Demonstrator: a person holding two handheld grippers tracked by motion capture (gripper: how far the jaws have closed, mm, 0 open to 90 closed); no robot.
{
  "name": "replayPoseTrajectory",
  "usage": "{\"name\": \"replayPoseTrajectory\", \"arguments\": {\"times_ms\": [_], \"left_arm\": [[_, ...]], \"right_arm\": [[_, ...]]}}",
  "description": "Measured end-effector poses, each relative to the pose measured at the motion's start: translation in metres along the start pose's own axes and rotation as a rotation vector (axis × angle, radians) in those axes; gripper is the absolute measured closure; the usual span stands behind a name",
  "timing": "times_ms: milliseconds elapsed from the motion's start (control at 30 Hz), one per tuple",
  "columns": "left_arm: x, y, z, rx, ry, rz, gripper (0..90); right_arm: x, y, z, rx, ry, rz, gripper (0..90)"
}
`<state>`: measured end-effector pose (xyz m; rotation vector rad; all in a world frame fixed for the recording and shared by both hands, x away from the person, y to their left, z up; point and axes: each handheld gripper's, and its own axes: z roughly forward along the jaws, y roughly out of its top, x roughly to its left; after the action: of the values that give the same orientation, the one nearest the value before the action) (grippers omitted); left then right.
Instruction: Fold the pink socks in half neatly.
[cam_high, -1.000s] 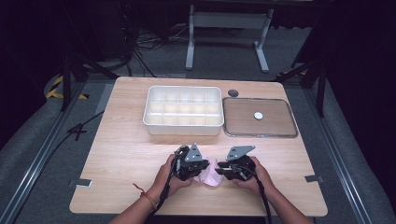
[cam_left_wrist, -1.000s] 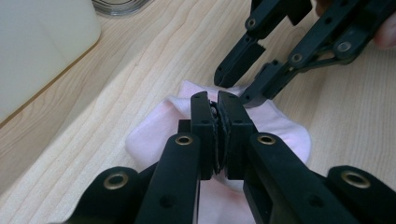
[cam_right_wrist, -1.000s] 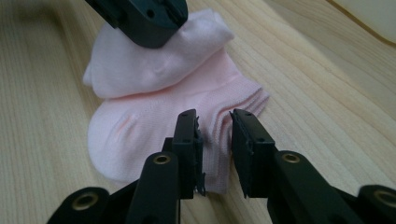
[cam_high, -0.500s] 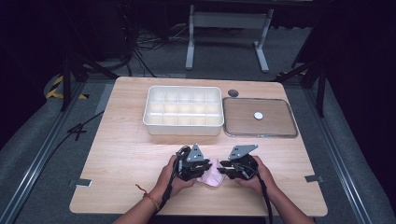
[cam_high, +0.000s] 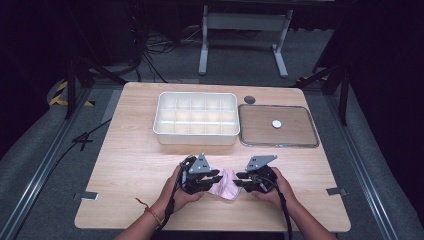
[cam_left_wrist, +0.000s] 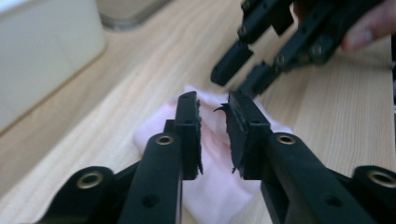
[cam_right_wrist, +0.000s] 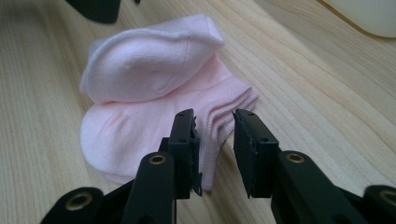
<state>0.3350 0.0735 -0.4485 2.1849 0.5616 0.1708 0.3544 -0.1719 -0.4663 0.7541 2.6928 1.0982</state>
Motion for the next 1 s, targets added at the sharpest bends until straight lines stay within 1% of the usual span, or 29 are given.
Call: {"name": "replayPoseTrajectory", "arguments": {"times_ms": [33,67,100,167,233,333,400,533,567,633,700,733,833,900,933,1000], "left_arm": [[-0.001,-0.003,0.005,0.020,-0.003,0.008,78.0],[-0.001,-0.003,0.005,0.020,-0.003,0.008,78.6],[-0.002,-0.004,0.007,0.030,-0.004,0.008,78.6],[-0.005,-0.005,0.013,0.032,-0.009,0.014,79.0],[-0.010,-0.006,0.018,0.038,-0.017,0.027,78.5],[-0.015,-0.008,0.025,0.065,-0.017,0.060,78.1],[-0.018,-0.010,0.029,0.084,-0.015,0.080,77.7],[-0.017,-0.010,0.030,0.080,-0.017,0.079,77.3],[-0.017,-0.011,0.030,0.085,-0.018,0.070,77.2],[-0.016,-0.011,0.030,0.078,-0.020,0.065,76.7],[-0.017,-0.012,0.030,0.075,-0.016,0.063,76.3],[-0.017,-0.012,0.030,0.074,-0.016,0.063,76.3],[-0.017,-0.012,0.029,0.071,-0.010,0.054,74.1],[-0.017,-0.012,0.025,0.071,-0.013,0.053,71.8],[-0.015,-0.012,0.023,0.078,-0.009,0.065,71.1],[-0.013,-0.013,0.017,0.089,0.000,0.066,71.0]], "right_arm": [[0.001,0.000,0.000,0.001,-0.004,-0.004,70.4],[0.001,0.000,0.000,0.000,-0.002,-0.005,70.6],[0.001,0.000,0.000,0.000,-0.002,-0.005,70.6],[0.001,0.001,0.000,0.002,-0.006,-0.007,70.6],[0.002,0.000,0.000,0.001,-0.008,-0.012,70.6],[0.002,0.000,0.000,-0.002,-0.009,-0.015,70.7],[0.002,0.001,-0.002,-0.013,-0.011,-0.017,71.6],[0.001,0.006,-0.013,-0.089,-0.014,0.001,73.6],[0.002,0.007,-0.015,-0.106,-0.013,0.002,73.9],[0.006,0.012,-0.018,-0.141,-0.009,-0.002,74.4],[0.010,0.015,-0.018,-0.152,-0.007,-0.018,74.0],[0.014,0.017,-0.015,-0.153,-0.001,-0.035,73.5],[0.019,0.020,-0.010,-0.137,-0.001,-0.060,73.3],[0.019,0.020,-0.005,-0.117,-0.001,-0.060,73.5],[0.019,0.019,-0.003,-0.103,-0.007,-0.060,73.9],[0.018,0.017,0.001,-0.081,-0.010,-0.057,74.6]]}}
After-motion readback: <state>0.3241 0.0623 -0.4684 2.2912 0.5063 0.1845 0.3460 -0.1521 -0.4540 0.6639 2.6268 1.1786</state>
